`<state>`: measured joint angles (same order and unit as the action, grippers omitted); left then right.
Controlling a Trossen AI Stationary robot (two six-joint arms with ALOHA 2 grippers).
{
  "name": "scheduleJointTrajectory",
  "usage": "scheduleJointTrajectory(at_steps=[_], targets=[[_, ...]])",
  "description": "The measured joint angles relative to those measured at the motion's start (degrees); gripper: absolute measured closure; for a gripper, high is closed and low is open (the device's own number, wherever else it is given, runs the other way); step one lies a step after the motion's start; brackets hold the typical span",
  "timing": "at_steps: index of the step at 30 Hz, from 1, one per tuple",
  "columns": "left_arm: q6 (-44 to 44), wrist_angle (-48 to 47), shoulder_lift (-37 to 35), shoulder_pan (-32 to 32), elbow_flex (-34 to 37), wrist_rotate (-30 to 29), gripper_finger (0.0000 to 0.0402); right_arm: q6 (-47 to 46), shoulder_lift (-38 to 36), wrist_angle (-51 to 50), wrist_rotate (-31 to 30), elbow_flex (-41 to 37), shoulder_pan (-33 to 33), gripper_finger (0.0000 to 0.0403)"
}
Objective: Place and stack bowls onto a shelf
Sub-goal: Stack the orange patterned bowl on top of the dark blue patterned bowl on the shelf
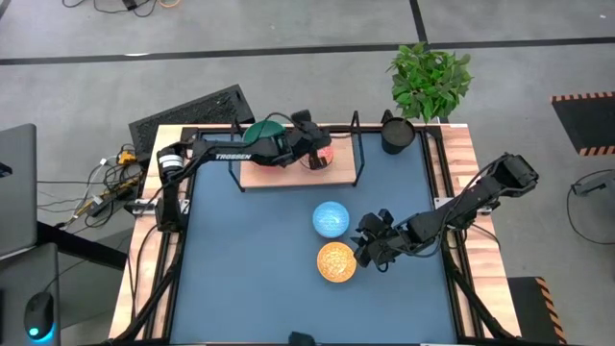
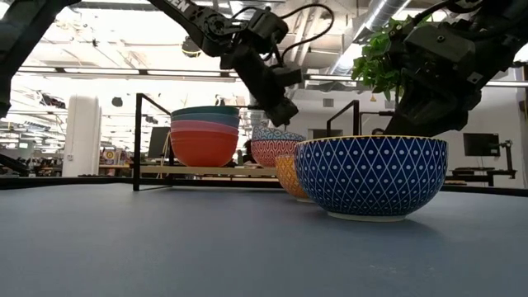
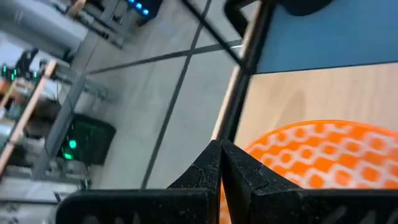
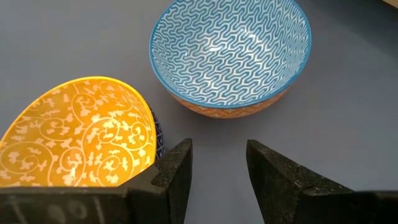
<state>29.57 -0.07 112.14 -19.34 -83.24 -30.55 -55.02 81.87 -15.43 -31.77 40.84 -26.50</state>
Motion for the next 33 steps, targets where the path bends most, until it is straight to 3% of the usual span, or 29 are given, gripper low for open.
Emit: scheduleJointTrajectory(at_steps=[5, 10, 17, 23, 33], targets=[[-5.1, -4.3, -0.1, -2.0, -0.1, 0.6, 0.0401, 0.0, 0.0, 0.0, 0.0, 0.0, 0.0, 0.0226], [-6.4, -4.4, -0.1, -1.7, 1.0, -5.6, 0.0401, 0.0, 0.0, 0.0, 0.0, 0.0, 0.0, 0.0226], [-6.5, -8.7, -0.5, -0.6, 0.5, -6.0, 0.0401, 0.0, 0.0, 0.0, 0.0, 0.0, 0.0, 0.0226], [-7.4, -9.9, -4.3, 0.4, 0.1, -1.9, 0.0401, 0.0, 0.0, -0.2, -0.1, 0.0, 0.0, 0.0226], [-8.1, -11.5, -6.1, -4.4, 0.0, 16.4, 0.0401, 0.0, 0.0, -0.4, -1.4, 0.0, 0.0, 0.0226]])
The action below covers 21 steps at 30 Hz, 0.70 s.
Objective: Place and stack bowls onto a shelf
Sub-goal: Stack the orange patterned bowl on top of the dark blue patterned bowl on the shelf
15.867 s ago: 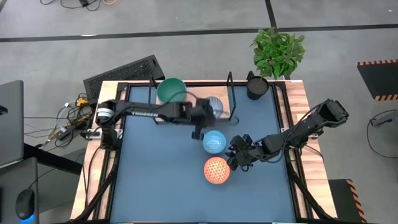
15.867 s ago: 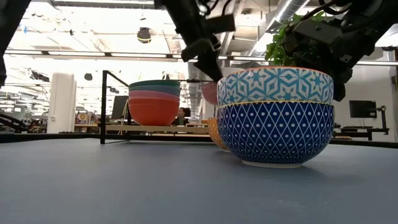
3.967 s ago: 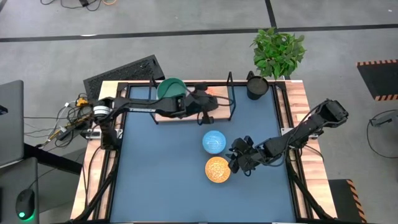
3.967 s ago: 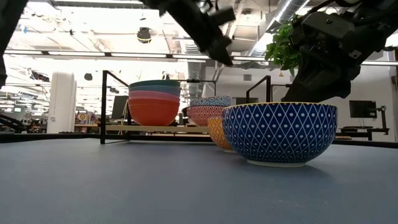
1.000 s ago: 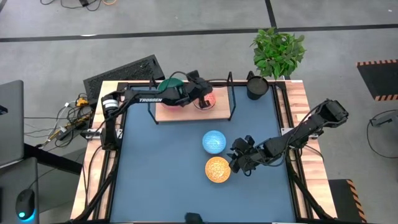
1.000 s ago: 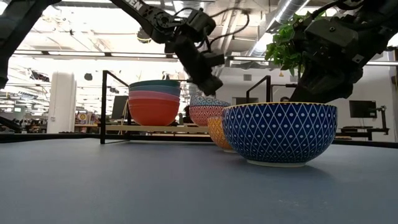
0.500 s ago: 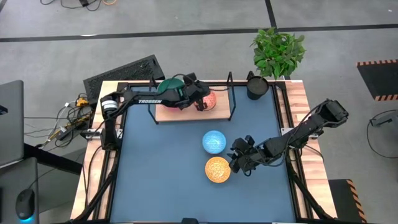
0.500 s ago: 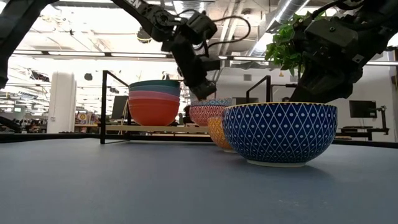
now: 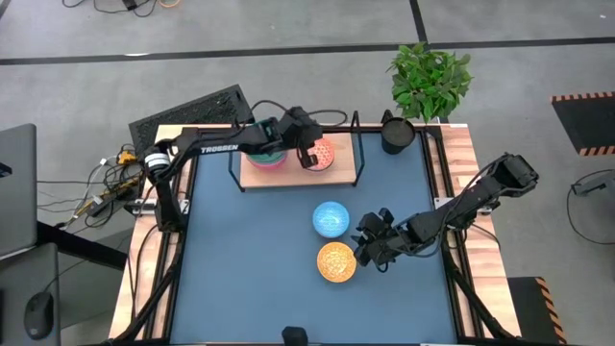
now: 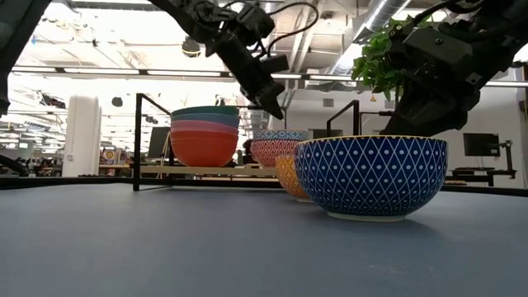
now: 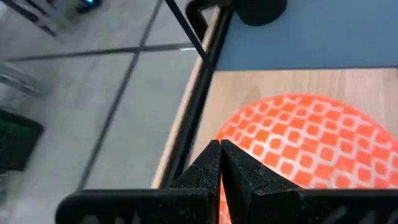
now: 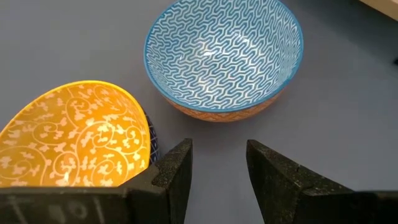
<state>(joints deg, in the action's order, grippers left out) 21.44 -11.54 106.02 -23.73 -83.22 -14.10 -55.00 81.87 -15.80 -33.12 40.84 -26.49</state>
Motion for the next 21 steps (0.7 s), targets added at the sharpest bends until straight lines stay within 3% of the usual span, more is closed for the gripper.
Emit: scheduleJointTrajectory(at_steps=[11, 21], targets=[[0.5, 0.4, 0.0, -2.6, 0.0, 5.8, 0.0401, 0.0, 0.0, 0.0, 0.0, 0.0, 0.8, 0.0226], [1.6, 1.5, 0.7, -2.5, 0.0, 4.3, 0.0401, 0.0, 0.0, 0.0, 0.0, 0.0, 2.7, 0.0226]])
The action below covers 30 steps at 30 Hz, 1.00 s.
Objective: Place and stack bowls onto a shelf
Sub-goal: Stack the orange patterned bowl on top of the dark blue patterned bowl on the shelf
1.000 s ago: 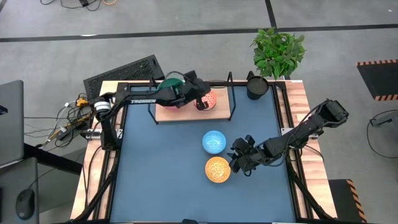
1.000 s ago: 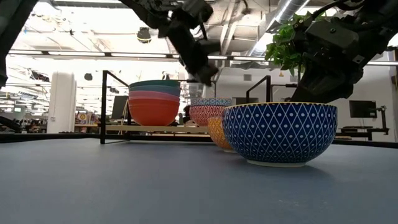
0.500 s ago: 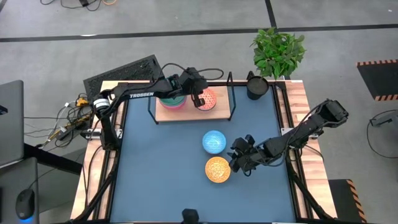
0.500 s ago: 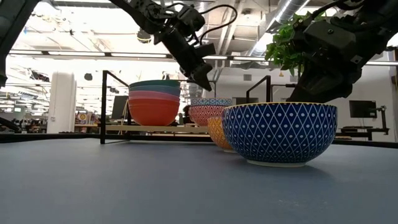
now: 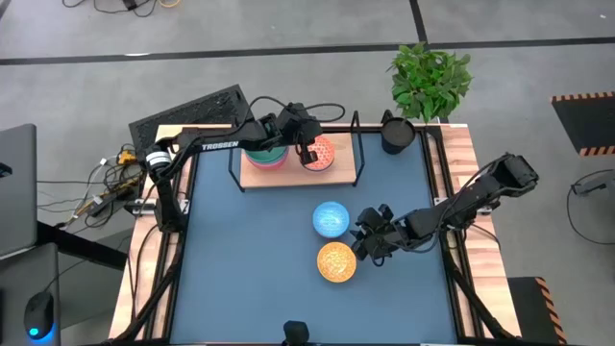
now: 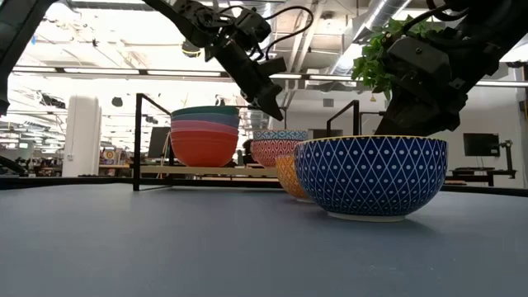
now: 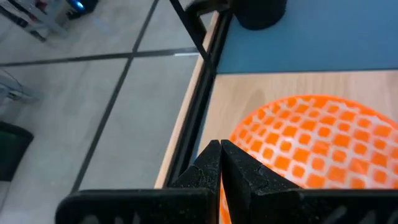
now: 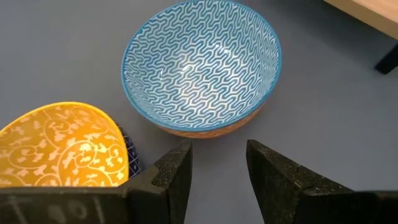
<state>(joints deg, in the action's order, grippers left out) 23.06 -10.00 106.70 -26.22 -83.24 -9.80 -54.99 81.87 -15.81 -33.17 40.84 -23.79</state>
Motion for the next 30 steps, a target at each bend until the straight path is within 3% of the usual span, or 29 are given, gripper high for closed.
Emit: scheduleJointTrajectory(at_steps=[22, 26, 30], targets=[[-0.1, 0.8, 2.9, 0.5, 0.0, -1.1, 0.0401, 0.1, 0.0, 0.3, 0.0, 0.0, 0.0, 0.0226], [-1.1, -3.7, 2.3, 1.7, -0.9, -1.3, 0.0401, 5.0, -0.1, 3.4, -3.5, 0.9, 0.7, 0.0226], [-1.8, -10.2, -2.8, 3.6, -4.9, -1.4, 0.0401, 16.6, -1.1, 4.3, -5.2, 6.1, 2.2, 0.0226]])
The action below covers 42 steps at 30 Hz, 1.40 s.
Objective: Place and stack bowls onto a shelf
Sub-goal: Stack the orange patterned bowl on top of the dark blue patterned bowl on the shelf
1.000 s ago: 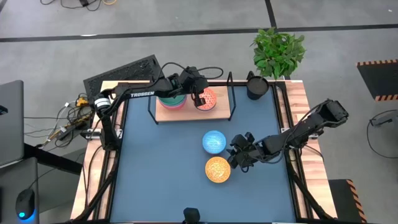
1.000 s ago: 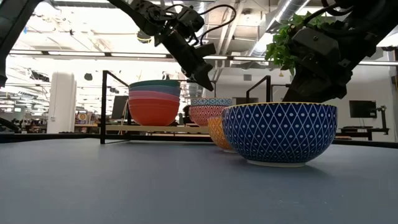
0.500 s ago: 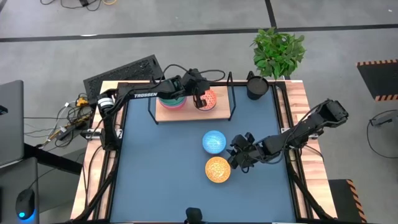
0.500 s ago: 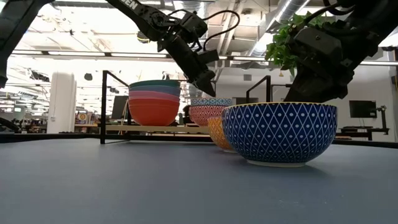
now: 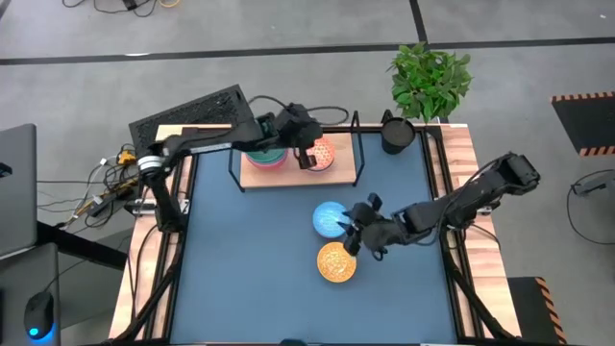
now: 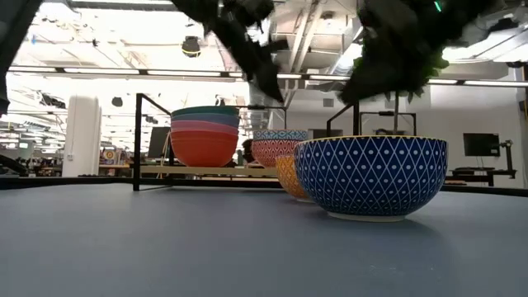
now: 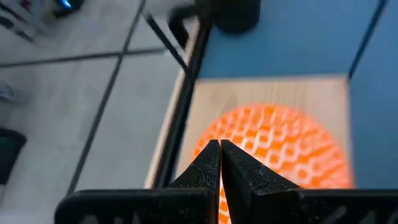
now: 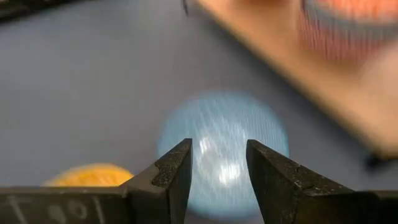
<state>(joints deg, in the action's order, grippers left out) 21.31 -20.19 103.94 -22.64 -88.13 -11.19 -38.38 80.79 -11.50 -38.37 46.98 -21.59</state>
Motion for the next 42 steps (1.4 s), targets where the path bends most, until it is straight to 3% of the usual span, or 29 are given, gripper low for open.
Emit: scheduleJointTrajectory(at_steps=[7, 11, 14, 19, 28, 42], targets=[[-10.9, -12.9, -14.0, 3.9, -2.9, 0.0, 0.0401, 23.1, -2.4, -0.1, -6.0, 12.3, 7.5, 0.0250], [-16.9, -16.6, -23.5, 6.7, -1.7, 0.0, 0.0401, 29.4, -2.7, -0.2, -6.1, 16.1, 16.7, 0.0319], [-19.6, -17.8, -28.9, 9.2, -1.3, -0.2, 0.0401, 29.8, -2.6, 0.3, -0.8, 16.4, 24.8, 0.0383], [-21.1, -20.9, -35.8, 13.3, -1.3, -0.2, 0.0401, 27.5, 1.2, 3.4, 7.7, 16.4, 34.0, 0.0383], [-22.6, -24.8, -44.0, 17.0, -1.2, -5.2, 0.0401, 25.4, 10.8, 14.4, 16.9, 16.4, 38.5, 0.0385], [-24.1, -28.9, -46.9, 17.1, -1.2, -7.7, 0.0401, 21.7, 17.7, 17.1, 19.0, 16.4, 41.0, 0.0385]])
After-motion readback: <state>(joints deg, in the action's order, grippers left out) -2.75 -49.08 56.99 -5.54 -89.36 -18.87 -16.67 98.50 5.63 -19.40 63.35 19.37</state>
